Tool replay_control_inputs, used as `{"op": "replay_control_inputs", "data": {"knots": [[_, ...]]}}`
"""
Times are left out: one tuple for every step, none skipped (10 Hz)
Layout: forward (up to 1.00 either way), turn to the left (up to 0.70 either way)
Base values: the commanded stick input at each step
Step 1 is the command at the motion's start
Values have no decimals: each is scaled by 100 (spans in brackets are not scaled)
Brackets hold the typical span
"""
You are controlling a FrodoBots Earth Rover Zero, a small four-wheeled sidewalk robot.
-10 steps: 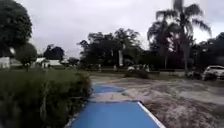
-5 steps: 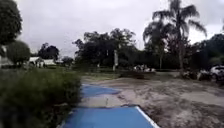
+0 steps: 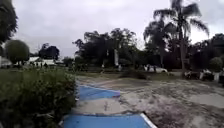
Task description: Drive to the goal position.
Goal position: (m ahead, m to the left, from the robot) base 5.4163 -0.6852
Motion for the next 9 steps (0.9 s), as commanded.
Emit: {"op": "replay_control_inputs", "data": {"knots": [[50,0],[50,0],[50,0],[50,0],[50,0],[50,0],[50,0],[50,0],[50,0]]}}
